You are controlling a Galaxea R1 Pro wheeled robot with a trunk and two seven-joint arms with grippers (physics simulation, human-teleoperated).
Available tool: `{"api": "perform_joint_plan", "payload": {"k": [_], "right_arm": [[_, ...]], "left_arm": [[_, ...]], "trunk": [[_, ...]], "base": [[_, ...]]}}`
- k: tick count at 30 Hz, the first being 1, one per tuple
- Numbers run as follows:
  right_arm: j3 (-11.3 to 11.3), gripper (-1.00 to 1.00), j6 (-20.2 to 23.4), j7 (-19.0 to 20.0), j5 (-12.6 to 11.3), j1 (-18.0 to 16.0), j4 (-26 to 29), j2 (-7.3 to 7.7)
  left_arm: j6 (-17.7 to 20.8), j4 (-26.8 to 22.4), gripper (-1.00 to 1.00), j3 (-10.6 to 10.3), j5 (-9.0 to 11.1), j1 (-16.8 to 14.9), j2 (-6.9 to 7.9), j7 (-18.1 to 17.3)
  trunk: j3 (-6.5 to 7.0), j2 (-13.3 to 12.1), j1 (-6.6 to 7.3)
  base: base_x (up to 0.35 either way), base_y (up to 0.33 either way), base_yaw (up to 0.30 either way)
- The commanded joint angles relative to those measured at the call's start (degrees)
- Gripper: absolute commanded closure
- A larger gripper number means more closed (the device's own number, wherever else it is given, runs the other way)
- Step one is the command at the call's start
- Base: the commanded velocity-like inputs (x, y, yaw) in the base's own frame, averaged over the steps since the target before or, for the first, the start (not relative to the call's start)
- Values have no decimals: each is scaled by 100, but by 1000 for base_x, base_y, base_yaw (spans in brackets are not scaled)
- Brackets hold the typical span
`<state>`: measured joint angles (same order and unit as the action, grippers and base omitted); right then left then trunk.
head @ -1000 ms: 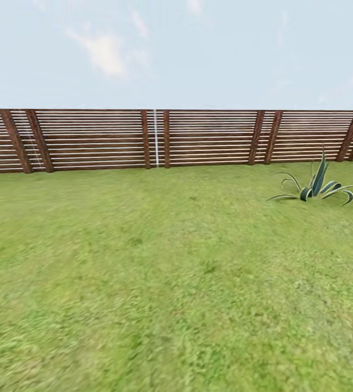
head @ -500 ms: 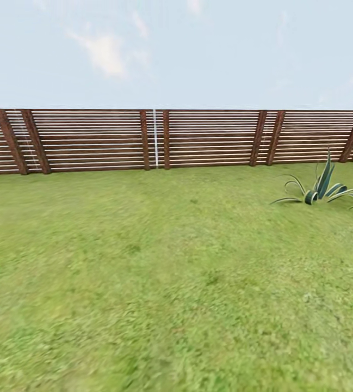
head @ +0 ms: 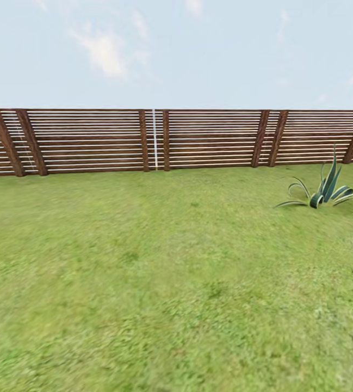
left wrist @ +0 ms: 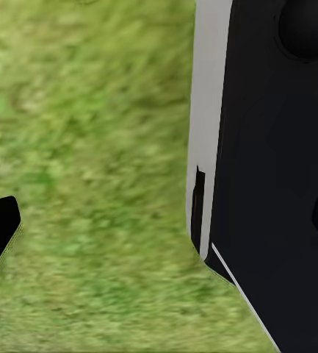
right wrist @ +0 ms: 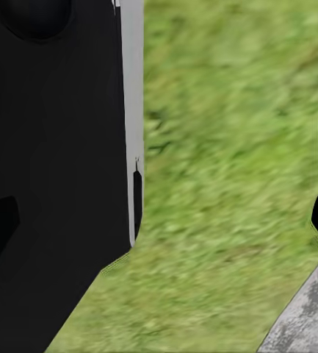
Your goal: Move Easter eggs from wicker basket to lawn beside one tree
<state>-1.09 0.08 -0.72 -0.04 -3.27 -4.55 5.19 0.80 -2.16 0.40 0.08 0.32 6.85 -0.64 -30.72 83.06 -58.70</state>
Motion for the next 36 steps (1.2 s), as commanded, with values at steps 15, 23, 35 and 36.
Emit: {"api": "perform_joint_plan", "payload": {"k": [15,23,35,36], "right_arm": [[-14,-100,10,-7,28,-7,-11,7],[-14,-100,10,-7,22,-7,-11,8],[-6,-100,-21,4,18,-7,28,94],[-5,-100,-23,0,15,-7,29,62]], "left_arm": [[0,-12,-100,4,1,3,1,-7],[0,-12,-100,4,1,3,1,-7],[-21,-20,-100,-2,2,3,3,-15],[-20,-20,-100,2,2,3,-20,-12]], "trunk": [[-4,2,-3],[-4,2,-3],[-4,2,-3],[-4,2,-3]], "base": [[332,0,0],[332,0,0],[111,0,0],[0,0,0]]}}
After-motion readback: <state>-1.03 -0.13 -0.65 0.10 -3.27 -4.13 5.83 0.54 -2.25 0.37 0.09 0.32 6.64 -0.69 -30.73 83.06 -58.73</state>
